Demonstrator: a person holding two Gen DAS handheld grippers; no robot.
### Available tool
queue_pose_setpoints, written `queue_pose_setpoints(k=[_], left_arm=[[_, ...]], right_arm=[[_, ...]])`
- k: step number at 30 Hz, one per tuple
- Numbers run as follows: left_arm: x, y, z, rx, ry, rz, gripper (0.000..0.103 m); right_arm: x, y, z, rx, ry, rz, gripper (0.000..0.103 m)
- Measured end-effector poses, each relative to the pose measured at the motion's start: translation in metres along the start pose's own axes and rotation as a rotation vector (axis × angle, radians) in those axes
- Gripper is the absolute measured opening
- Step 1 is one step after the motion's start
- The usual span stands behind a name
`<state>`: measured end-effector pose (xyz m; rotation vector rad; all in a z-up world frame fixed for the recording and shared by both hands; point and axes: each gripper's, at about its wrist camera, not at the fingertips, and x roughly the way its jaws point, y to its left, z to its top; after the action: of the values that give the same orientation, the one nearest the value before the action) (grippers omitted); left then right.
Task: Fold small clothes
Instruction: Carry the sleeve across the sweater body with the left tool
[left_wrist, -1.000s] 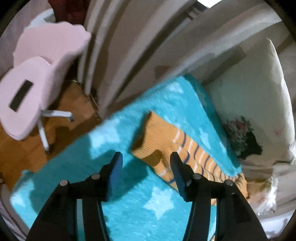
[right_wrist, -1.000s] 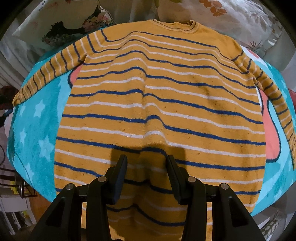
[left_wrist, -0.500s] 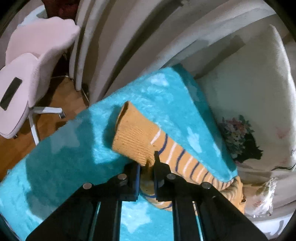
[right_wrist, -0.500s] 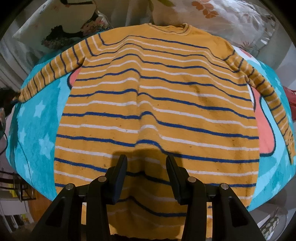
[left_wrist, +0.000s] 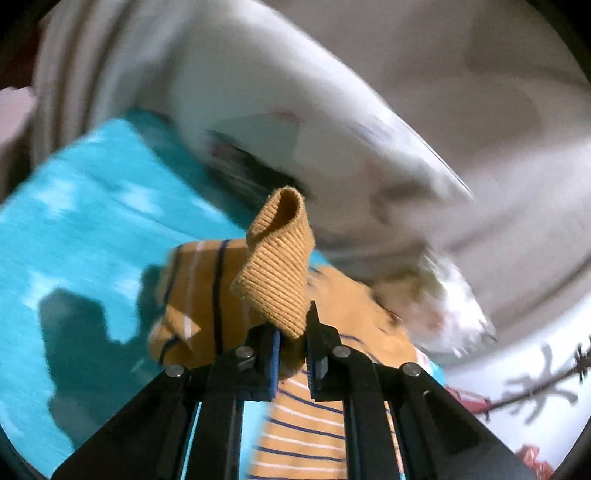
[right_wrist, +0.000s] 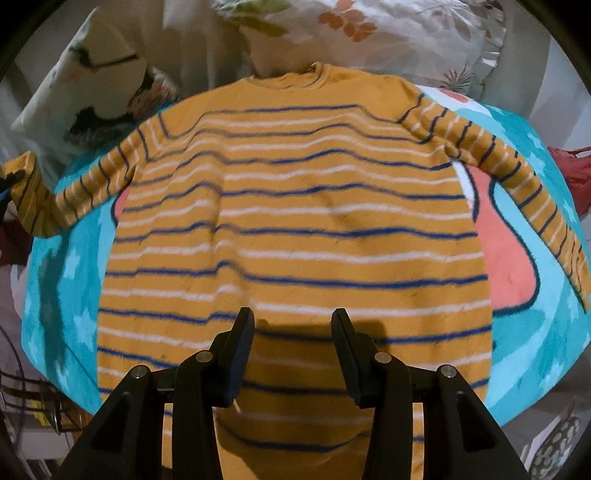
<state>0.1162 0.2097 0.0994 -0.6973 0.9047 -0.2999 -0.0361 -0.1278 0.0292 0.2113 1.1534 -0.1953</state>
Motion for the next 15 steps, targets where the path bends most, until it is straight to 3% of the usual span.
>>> queue_pose_setpoints(k=[6, 11, 15], left_arm=[[0.073, -0.112, -0.075, 0.139, 0.134, -0.081, 0.01], [0.15, -0.178, -0.15, 0.212, 0.274, -0.138, 0.011], [0.208, -0.193, -0.202, 0.223, 0.391, -0.115, 0.026]], right_arm=[[-0.007, -0.052, 0.013, 0.056, -0.025, 0.032, 0.047], [-0.014, -0.104, 0.012, 0.079, -0.028, 0.005, 0.047], [-0.017, -0.147, 0.01, 0.106, -0.021, -0.022, 0.047]])
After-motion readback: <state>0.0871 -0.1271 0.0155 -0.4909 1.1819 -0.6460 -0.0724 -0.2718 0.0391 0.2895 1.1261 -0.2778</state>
